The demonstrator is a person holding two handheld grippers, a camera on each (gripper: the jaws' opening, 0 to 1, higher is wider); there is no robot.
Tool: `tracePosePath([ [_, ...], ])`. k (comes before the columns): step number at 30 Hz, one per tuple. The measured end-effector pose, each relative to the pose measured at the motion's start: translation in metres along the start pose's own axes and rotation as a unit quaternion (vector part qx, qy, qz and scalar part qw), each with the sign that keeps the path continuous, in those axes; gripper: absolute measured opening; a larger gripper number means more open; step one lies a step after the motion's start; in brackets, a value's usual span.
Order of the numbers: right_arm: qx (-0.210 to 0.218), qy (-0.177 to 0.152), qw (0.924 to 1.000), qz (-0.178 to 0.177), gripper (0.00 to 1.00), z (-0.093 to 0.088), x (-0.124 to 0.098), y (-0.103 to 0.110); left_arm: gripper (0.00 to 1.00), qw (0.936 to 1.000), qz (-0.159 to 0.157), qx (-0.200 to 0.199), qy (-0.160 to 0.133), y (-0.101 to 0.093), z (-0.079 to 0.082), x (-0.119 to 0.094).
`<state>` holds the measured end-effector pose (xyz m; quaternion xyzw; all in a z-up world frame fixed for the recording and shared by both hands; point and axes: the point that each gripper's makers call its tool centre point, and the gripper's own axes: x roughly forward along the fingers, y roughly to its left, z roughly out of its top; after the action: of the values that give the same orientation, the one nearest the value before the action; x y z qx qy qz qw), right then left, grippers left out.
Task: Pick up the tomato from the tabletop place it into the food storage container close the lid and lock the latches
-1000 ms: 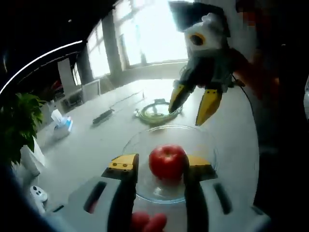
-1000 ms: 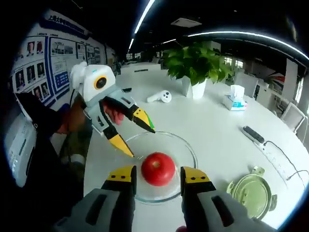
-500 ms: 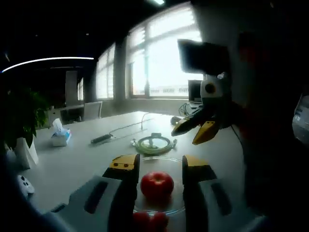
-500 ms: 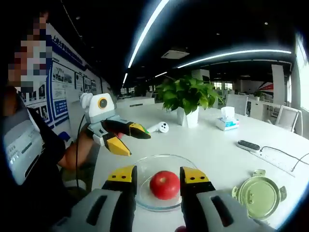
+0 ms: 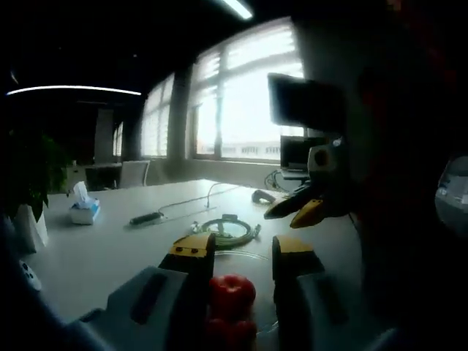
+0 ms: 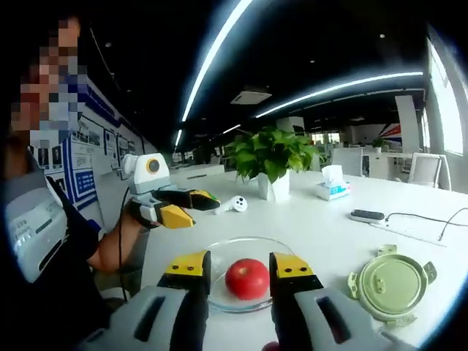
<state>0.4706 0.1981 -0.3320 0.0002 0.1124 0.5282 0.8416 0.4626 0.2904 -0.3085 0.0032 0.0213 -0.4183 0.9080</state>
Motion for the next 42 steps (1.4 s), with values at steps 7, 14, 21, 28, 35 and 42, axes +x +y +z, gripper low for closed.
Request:
tracePosePath([
  [7,0.011,-0.018,0.9988,-0.043,0.28,0.004,-0.022,-0.031,0.23,0.9991,-0.023,0.029,0.022,-0.002,0.003,0.024],
  [14,-0.013,0.0,0.9904,-0.138,0.27,-0.001,-0.048,-0.09,0.23,0.9974,-0.045,0.048,0.031,-0.006,0.012,0.057],
  [21,-0.005,0.015,0.9804,-0.196,0.25,-0.014,-0.063,-0.146,0.22,0.9944,-0.067,0.075,0.032,-0.002,0.009,0.082],
  [28,-0.012,0.042,0.9715,-0.233,0.25,-0.021,-0.071,-0.182,0.23,0.9916,-0.057,0.098,0.062,0.007,-0.015,0.078],
  [35,-0.023,0.079,0.964,-0.253,0.26,-0.035,-0.072,-0.227,0.23,0.9939,-0.049,0.086,0.05,0.011,-0.014,0.06],
  [42,0.015,0.087,0.9564,-0.279,0.25,-0.055,-0.065,-0.267,0.23,0.9955,-0.051,0.069,0.041,0.013,-0.015,0.055],
])
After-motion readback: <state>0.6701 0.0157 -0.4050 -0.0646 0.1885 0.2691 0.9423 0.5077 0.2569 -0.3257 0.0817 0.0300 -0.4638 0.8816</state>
